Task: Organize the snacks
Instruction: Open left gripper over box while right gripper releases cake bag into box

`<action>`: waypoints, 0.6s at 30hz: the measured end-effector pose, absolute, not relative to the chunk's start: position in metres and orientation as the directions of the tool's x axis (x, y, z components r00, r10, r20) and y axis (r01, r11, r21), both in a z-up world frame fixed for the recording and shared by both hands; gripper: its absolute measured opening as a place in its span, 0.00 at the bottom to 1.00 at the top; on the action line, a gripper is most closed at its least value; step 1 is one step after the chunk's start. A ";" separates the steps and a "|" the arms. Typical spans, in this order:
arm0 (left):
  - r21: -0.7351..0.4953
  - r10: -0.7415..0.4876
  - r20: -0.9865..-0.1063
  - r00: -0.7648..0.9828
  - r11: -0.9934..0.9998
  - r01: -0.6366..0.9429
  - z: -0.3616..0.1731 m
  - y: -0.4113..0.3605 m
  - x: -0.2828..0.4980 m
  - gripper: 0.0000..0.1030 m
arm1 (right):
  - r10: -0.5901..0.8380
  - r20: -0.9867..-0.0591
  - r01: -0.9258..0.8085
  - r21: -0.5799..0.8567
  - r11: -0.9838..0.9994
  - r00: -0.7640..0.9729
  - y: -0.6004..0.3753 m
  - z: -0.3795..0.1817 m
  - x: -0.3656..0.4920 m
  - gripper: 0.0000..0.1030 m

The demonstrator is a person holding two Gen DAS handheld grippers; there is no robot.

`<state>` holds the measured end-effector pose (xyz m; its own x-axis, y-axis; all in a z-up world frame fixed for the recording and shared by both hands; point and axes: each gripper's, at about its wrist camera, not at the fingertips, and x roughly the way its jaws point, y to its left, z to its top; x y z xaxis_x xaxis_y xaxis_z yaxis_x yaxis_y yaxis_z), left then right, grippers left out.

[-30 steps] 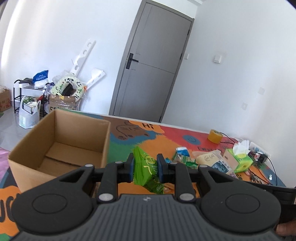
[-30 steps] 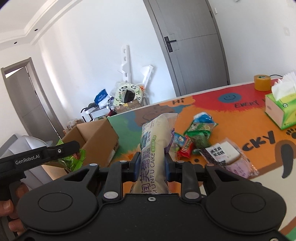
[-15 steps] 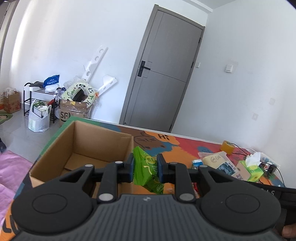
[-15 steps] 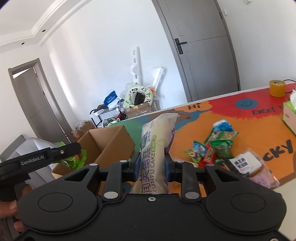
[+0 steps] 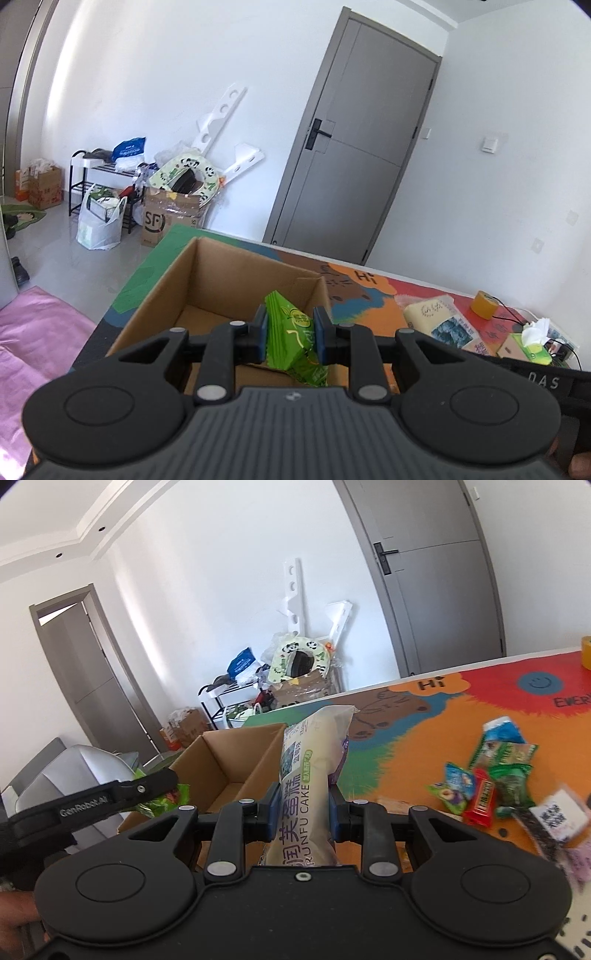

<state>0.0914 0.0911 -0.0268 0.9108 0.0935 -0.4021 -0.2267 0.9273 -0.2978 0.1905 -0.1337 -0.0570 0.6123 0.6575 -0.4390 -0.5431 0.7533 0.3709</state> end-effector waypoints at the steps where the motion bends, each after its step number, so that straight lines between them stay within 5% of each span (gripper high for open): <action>1: -0.301 0.094 -0.406 0.909 0.925 -0.230 -0.029 0.092 0.092 0.22 | 0.660 -0.440 -0.546 0.370 0.751 0.609 -0.129 -0.057 0.192 0.26; 18: -0.333 0.169 -0.416 0.893 0.886 -0.323 -0.024 0.122 0.074 0.27 | 0.715 -0.446 -0.603 0.390 0.696 0.537 -0.070 -0.053 0.198 0.26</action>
